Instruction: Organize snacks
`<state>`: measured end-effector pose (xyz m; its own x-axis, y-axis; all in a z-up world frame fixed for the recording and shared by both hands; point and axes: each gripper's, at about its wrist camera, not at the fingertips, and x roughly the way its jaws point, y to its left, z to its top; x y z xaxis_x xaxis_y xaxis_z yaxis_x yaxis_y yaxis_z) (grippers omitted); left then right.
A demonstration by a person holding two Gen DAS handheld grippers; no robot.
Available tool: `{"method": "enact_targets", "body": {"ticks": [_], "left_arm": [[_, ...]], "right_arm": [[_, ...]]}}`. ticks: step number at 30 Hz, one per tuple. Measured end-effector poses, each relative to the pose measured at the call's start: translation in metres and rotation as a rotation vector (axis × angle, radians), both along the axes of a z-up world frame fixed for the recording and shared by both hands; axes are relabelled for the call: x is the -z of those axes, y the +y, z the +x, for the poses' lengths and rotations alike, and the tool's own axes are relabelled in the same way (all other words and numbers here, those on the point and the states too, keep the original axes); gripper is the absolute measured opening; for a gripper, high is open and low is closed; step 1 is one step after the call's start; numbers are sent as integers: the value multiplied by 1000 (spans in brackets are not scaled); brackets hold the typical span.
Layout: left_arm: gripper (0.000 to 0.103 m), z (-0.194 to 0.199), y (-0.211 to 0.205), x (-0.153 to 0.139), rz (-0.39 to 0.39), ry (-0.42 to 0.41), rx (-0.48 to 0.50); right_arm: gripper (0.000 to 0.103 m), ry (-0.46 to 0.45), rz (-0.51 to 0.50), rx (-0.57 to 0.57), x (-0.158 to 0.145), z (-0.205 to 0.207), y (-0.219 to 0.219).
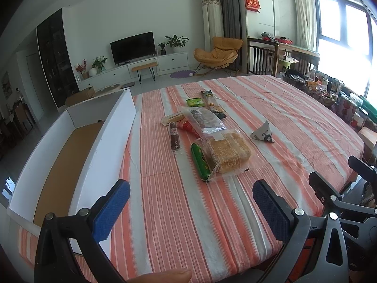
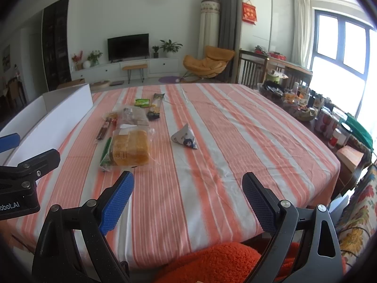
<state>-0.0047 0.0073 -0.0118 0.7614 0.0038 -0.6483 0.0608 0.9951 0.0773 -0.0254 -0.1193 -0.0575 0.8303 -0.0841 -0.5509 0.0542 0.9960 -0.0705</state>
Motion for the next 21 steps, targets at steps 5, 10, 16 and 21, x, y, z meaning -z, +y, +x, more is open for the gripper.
{"method": "enact_targets", "body": {"ticks": [5,10,16,21], "left_arm": [[103,1,-1,2,0,7,0],[103,3,0,5,-4,19,0],[103,4,0,7,-6,24,-1],[103,4,1,10,-10,32,-4]], "right_arm": [[95,1,1,-3,0,-1,0],[95,2,-3,-7,0,-1,1],[95,9,-4,-9,3,0,2],[95,9,-4,-9,3,1,2]]}}
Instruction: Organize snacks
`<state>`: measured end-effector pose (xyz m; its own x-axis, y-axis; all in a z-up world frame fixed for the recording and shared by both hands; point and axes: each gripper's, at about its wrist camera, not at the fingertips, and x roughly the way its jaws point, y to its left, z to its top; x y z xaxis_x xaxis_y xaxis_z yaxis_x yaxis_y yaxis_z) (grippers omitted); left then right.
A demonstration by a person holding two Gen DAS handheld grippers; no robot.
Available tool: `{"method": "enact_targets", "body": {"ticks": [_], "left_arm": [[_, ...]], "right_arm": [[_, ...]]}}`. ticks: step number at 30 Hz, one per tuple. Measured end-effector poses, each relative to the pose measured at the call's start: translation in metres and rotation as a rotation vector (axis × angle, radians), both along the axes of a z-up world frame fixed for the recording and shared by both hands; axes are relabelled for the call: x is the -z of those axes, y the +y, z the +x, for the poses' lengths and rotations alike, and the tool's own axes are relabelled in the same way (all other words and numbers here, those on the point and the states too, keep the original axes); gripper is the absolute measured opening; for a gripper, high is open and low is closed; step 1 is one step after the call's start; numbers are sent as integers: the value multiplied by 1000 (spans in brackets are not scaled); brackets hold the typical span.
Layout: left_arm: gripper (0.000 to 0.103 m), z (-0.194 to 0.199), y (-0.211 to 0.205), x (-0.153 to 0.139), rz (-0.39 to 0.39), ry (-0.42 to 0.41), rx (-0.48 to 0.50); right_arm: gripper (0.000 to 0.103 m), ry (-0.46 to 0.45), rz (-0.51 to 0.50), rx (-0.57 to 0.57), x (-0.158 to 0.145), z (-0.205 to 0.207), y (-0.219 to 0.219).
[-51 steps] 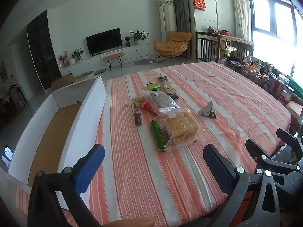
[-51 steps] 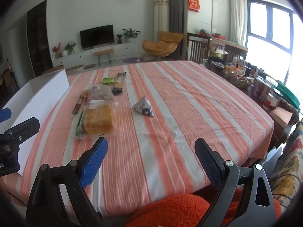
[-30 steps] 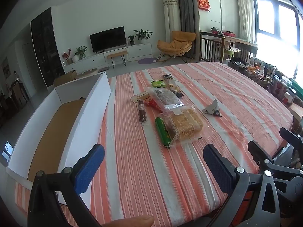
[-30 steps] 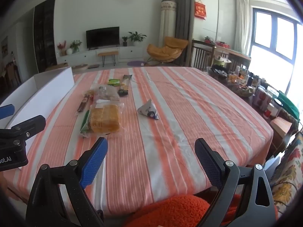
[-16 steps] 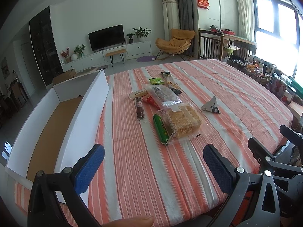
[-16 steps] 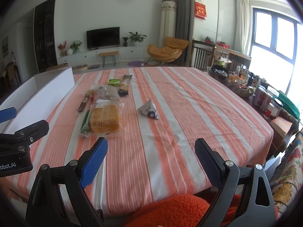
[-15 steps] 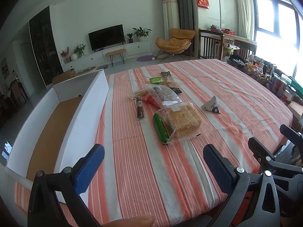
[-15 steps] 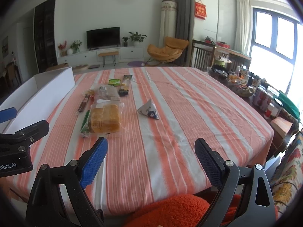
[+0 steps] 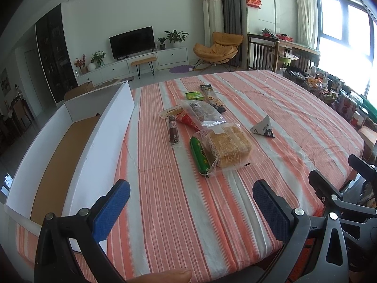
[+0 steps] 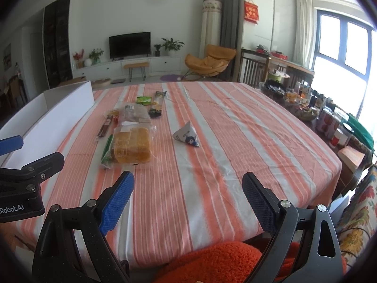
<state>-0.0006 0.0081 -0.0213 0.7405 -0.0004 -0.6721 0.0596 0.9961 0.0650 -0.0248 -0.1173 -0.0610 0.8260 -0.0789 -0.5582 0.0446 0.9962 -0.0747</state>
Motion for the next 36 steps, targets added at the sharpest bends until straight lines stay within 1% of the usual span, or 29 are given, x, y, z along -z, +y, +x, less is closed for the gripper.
{"method": "enact_targets", "body": {"ticks": [36], "left_arm": [[103,2,4,4,-9,8,-12]], "right_arm": [[95,1,1,2,5,1,1]]}}
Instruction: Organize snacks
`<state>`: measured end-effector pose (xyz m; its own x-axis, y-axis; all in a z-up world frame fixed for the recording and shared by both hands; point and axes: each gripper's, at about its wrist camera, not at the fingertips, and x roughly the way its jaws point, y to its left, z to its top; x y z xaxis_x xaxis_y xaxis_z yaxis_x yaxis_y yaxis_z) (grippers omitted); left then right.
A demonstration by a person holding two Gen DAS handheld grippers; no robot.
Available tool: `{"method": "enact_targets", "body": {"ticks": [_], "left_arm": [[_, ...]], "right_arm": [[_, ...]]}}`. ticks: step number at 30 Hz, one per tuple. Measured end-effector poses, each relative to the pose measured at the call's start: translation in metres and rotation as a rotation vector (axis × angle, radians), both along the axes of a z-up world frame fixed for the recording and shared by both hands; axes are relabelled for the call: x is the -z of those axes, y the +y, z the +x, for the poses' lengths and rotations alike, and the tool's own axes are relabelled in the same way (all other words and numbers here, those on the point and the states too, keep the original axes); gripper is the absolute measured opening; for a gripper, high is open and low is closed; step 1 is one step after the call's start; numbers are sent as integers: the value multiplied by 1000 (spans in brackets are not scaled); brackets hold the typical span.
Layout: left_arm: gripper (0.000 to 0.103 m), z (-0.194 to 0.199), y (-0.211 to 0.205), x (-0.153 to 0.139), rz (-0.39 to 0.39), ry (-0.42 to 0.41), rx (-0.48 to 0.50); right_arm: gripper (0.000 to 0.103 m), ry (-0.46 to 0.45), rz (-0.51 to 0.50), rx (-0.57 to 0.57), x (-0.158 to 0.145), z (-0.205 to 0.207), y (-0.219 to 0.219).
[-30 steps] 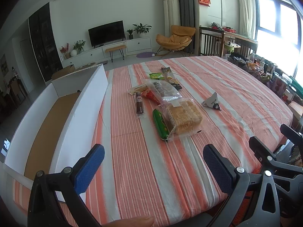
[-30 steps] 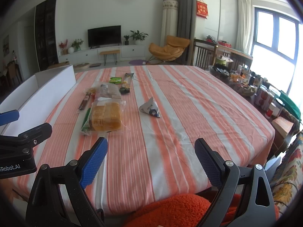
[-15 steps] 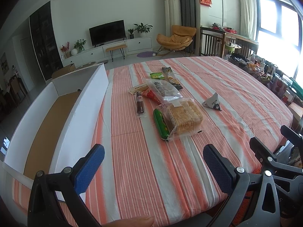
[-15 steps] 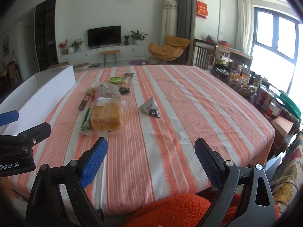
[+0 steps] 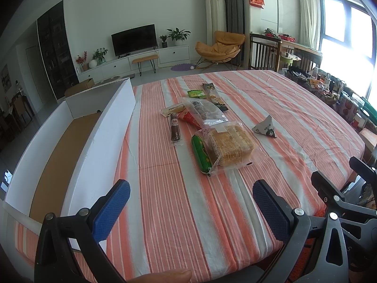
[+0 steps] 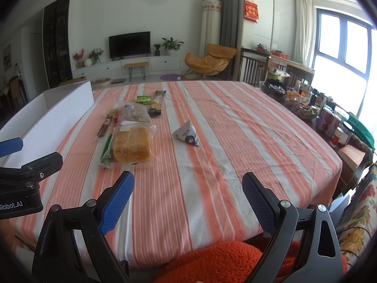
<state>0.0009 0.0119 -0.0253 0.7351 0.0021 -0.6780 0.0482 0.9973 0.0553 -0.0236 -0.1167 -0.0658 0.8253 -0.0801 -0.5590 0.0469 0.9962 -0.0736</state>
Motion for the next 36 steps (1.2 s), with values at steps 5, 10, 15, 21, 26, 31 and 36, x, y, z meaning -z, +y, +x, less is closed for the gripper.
{"method": "enact_targets", "body": {"ticks": [5,10,15,21,26,31,36], "left_arm": [[103,0,0,-1,-1,0,-1],[103,0,0,-1,-1,1,-1],[103,0,0,0,-1,2,-1],[103,0,0,1,-1,5,-1],[103,0,0,2,-2,6,-4],[103,0,2,5,-5,12,-8],[103,0,2,6,-4,14,-6]], "right_arm": [[95,-1,0,1,0,0,0],[95,0,0,1,0,0,0],[95,3,1,2,1,0,0],[95,9,4,1,2,1,-1],[95,23,16,4,4,2,-3],[95,23,16,6,4,3,-3],[95,23,15,5,3,2,-3]]}}
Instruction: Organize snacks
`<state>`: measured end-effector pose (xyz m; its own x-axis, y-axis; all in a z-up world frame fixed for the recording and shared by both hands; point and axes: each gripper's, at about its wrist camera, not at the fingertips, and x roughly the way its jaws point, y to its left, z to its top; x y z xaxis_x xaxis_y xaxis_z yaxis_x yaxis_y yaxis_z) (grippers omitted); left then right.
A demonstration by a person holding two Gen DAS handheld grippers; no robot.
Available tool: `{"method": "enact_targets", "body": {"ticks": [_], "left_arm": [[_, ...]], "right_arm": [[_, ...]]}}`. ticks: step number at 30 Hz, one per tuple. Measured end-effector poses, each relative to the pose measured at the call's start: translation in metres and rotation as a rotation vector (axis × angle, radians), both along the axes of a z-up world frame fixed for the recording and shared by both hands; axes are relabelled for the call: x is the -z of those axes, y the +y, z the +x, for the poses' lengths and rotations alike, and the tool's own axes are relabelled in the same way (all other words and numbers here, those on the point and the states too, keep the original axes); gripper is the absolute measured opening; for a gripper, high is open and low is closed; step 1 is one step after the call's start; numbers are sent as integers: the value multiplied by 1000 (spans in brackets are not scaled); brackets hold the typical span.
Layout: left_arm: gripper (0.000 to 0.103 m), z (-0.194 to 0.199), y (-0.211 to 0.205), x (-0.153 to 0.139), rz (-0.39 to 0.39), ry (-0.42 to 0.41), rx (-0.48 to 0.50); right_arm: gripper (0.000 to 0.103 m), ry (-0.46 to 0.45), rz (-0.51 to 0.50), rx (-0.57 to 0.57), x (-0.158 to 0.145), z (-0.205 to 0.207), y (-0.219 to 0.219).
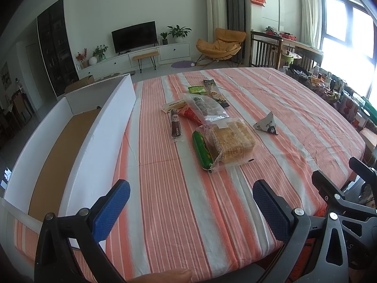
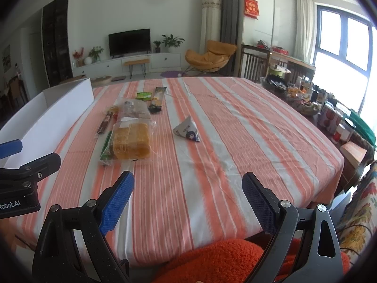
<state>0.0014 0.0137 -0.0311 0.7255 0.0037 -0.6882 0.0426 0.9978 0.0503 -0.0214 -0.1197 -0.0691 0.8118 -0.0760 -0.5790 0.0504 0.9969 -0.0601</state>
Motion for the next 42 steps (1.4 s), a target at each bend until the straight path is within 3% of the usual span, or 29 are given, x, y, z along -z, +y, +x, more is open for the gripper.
{"method": "enact_targets", "body": {"ticks": [10,21,42], "left_arm": [[103,4,-1,2,-4,29,3],[103,16,7,25,-64,159,-2],[103,35,20,93,-102,399,-40]], "right_arm": [[95,9,4,-1,1,1,0],[95,78,75,12,12,9,-11],[95,117,73,4,18,13,-10]]}}
